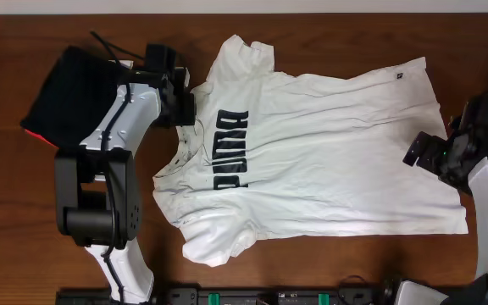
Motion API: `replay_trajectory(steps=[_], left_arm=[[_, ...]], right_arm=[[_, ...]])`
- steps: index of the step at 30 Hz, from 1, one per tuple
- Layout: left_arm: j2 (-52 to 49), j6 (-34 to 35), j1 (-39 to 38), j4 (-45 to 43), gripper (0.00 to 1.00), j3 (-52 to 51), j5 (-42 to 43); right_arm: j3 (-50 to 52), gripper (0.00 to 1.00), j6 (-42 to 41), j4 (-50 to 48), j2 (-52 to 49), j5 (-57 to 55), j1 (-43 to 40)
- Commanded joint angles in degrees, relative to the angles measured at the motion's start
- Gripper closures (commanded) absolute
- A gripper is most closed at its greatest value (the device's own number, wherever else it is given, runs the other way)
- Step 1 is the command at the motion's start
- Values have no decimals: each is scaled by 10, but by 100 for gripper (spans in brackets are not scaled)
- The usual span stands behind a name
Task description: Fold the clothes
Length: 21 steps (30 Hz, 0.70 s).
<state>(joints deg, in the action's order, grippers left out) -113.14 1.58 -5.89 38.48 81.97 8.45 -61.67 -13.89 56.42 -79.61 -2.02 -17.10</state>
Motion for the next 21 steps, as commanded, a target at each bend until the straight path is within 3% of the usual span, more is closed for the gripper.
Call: replay_trajectory(steps=[1, 14, 21], left_arm=[[-3, -19, 1, 9, 54, -7, -63], [-19, -109, 2, 12, 54, -8, -63], [-51, -116, 1, -9, 54, -8, -63]], right_arm=[[3, 1, -7, -1, 2, -8, -2], [3, 1, -7, -1, 2, -8, -2], [3, 1, -7, -1, 2, -8, -2]])
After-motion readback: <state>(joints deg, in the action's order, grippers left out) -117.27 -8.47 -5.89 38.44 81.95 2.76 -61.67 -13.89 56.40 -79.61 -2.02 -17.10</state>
